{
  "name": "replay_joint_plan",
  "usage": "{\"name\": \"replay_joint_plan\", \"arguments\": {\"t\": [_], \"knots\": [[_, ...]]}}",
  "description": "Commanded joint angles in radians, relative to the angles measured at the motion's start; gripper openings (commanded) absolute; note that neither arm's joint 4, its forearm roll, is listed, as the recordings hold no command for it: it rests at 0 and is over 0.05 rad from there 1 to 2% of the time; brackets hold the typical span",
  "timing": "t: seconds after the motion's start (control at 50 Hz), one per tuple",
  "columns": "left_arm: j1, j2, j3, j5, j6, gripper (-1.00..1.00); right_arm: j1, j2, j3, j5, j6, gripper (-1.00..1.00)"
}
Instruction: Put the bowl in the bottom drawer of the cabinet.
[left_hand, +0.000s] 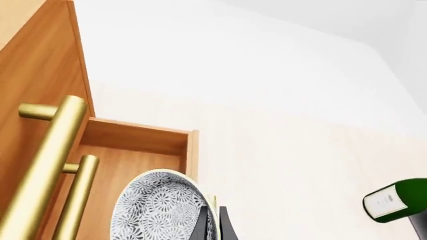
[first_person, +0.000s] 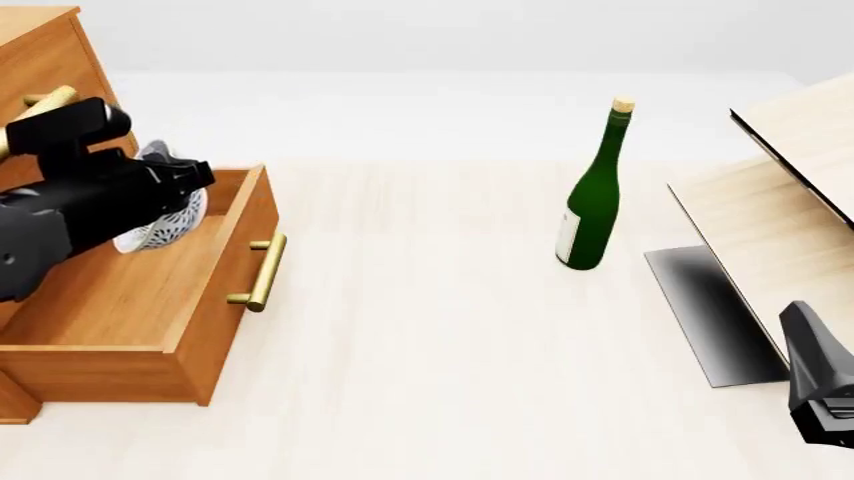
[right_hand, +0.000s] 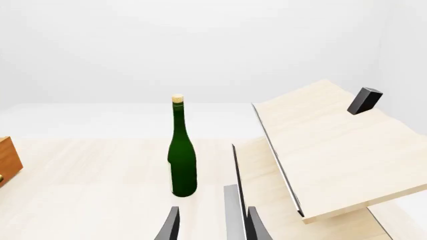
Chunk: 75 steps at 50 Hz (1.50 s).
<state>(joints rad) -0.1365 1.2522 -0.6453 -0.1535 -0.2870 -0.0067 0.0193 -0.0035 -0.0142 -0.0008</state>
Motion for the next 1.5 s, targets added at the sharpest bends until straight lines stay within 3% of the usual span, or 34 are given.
{"name": "replay_joint_plan", "arguments": {"t": [0.02, 0.94, 1.5], "knots": [[0.016, 0.000, 0.019, -0.019, -0.003, -1.00, 0.000, 0.000, 0.000, 0.000, 0.000, 1.00], [0.069, -0.029, 0.133, -0.045, -0.041, -1.00, 0.000, 0.000, 0.000, 0.000, 0.000, 1.00], [0.094, 0.023, 0.138, -0.073, -0.049, -1.00, 0.000, 0.000, 0.000, 0.000, 0.000, 1.00]]}}
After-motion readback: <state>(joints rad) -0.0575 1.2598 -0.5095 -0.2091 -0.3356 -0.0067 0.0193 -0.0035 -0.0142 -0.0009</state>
